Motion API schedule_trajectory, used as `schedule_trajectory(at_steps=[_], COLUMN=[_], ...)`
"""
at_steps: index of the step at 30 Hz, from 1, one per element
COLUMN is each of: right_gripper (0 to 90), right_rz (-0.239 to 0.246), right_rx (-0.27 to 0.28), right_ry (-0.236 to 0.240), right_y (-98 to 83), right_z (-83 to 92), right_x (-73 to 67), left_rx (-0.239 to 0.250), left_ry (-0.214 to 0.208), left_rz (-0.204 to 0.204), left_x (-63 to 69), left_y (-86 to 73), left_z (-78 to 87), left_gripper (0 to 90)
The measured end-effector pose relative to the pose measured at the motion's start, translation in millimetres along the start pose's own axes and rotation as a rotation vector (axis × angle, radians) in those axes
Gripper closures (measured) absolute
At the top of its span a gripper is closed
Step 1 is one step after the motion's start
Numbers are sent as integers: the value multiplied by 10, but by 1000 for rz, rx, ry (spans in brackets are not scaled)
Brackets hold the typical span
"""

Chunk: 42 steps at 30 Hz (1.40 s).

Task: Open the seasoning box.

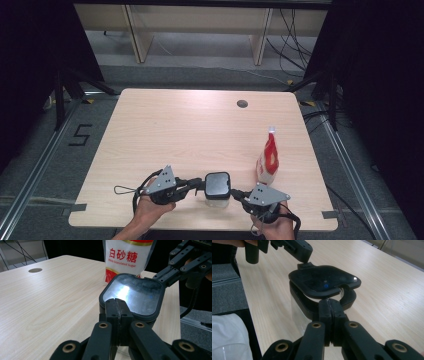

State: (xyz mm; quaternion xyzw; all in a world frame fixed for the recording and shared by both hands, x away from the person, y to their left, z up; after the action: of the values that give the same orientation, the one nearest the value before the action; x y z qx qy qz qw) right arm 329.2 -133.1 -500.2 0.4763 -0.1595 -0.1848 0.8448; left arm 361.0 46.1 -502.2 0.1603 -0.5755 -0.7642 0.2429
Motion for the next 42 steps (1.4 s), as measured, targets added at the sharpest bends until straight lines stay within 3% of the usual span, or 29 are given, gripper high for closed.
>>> schedule_trajectory(at_steps=[4, 6, 8, 9, 12, 13, 14, 15, 16, 18, 23, 25, 26, 27, 33, 34, 36, 39, 40, 41, 42], right_gripper=[900, 900, 900, 900, 900, 900, 899, 899, 899, 899, 899, 899, 899, 899, 899, 899, 899, 899, 899, 899, 899], right_rz=[-18, -11, -27, -2, -8, 23, -2, 1, -9, 7, 11, 15, 13, 20, 28, 30, 32, 17, 37, 36, 38], right_rx=[6, 11, 26, 25, 30, 35, 25, 28, 26, 31, 36, 41, 44, 49, 55, 54, 50, 54, 58, 60, 62], right_ry=[1, 5, -1, 8, 9, -3, 8, 9, 4, 6, 5, 6, 7, 5, 6, 6, 9, 4, 5, 9, 7], right_y=[29, 44, 63, 74, 98, 116, 115, 125, 129, 149, 190, 204, 214, 235, 286, 290, 297, 313, 326, 335, 342], right_z=[20, 16, 2, -4, 1, 3, 11, 11, 16, 10, 8, 6, 3, -1, -10, -10, -5, -8, -17, -17, -23], right_x=[0, 5, -8, 1, -6, 20, -3, -4, -8, -1, 1, 3, -1, 4, 4, 3, 9, 0, 9, 6, 6], left_rx=[-10, 6, 2, 2, -24, -32, -49, -60, -69, -81, -110, -112, -104, -101, -112, -114, -125, -143, -136, -135, -135], left_ry=[7, -14, -38, -53, -62, -58, -65, -72, -72, -64, -72, -65, -66, -67, -85, -97, -94, -99, -113, -114, -117], left_rz=[16, 34, 19, 19, 8, 8, -8, -11, -49, -39, -62, -58, -37, -54, -45, -71, -72, -81, -79, -105, -83], left_x=[-32, -29, -26, -27, -59, -71, -81, -77, -90, -87, -109, -119, -117, -143, -98, -99, -86, -72, -59, -71, -60], left_y=[10, 34, 34, 26, -34, -56, -85, -118, -142, -175, -284, -293, -294, -297, -351, -356, -374, -412, -416, -419, -429], left_z=[24, 48, 94, 110, 140, 142, 143, 137, 129, 118, 27, 25, 17, 14, -22, -35, -52, -73, -92, -101, -107], left_gripper=[822, 801, 761, 739, 653, 606, 567, 544, 523, 494, 491, 499, 499, 511, 528, 529, 533, 564, 577, 600, 622])
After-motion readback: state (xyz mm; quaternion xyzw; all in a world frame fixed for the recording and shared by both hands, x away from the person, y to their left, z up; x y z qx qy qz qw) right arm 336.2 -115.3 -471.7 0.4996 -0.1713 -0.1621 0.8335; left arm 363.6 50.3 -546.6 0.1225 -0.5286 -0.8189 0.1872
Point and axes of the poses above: each handheld gripper's, and its own axes: z roughly backward along the jaws, y roughly out of its top, x roughly to its right, the point moved 8 cm from there along -z, roughly forward along the jaws, and after that the axes turned 6 degrees about y, right-handed, at the moved point
